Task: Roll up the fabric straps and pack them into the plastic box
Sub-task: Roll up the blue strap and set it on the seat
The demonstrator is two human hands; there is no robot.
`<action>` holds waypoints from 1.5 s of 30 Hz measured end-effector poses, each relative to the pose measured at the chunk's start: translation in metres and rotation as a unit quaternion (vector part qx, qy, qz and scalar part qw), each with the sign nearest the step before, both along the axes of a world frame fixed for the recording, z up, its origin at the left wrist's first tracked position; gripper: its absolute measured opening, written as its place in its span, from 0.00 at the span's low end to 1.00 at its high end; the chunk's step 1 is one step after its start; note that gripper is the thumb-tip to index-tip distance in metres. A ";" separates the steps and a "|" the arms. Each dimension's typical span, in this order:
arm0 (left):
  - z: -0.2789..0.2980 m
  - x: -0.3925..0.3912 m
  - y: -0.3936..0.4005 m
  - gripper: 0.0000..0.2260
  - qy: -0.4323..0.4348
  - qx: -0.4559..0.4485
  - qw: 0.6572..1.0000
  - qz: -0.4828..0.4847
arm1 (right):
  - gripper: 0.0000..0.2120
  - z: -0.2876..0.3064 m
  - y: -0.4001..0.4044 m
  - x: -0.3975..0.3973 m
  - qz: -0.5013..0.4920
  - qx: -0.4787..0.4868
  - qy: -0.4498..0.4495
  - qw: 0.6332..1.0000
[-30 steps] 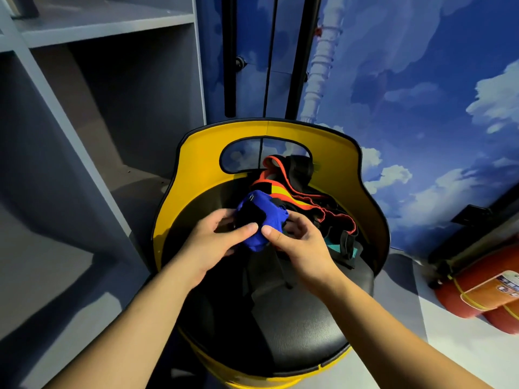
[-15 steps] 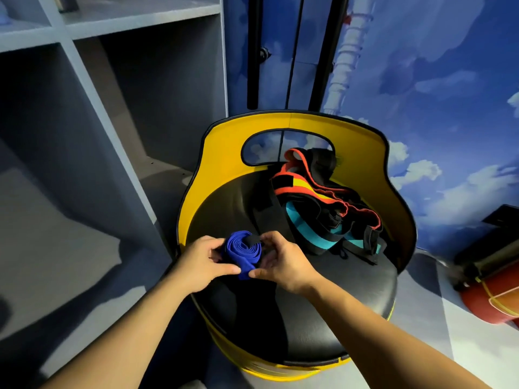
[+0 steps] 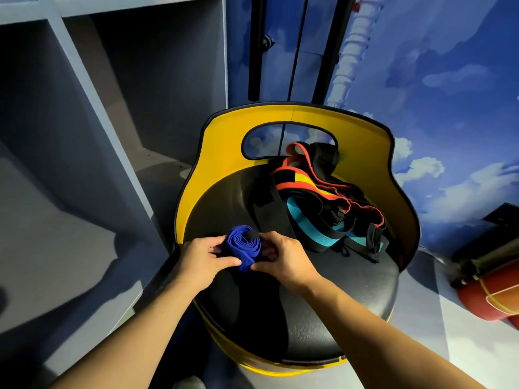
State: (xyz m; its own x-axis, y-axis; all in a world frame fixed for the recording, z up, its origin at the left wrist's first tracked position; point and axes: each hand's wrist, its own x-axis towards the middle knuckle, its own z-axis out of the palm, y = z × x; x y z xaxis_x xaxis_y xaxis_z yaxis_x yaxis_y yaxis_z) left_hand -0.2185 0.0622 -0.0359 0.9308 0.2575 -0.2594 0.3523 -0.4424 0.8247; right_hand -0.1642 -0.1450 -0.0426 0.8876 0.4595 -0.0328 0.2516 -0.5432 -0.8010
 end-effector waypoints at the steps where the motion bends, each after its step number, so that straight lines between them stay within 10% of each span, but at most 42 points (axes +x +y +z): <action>1: 0.001 0.001 -0.001 0.35 -0.001 0.010 1.000 -0.004 | 0.34 -0.001 -0.001 0.001 0.000 0.002 0.001 1.000; 22: 0.000 0.006 -0.012 0.32 -0.002 0.045 0.999 0.017 | 0.33 -0.017 0.004 0.004 -0.015 -0.011 -0.005 1.000; 45: 0.017 0.026 0.003 0.25 -0.015 -0.151 0.981 0.118 | 0.26 0.014 0.037 0.021 -0.091 0.049 0.001 0.995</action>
State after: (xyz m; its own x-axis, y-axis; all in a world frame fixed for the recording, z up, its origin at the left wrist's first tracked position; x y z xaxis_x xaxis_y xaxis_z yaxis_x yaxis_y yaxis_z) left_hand -0.1929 0.0648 -0.0192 0.8630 0.3820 -0.3306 0.3889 -0.0845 0.9174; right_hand -0.1427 -0.1079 -0.0290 0.9563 0.2924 0.0026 0.1546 -0.4980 -0.8533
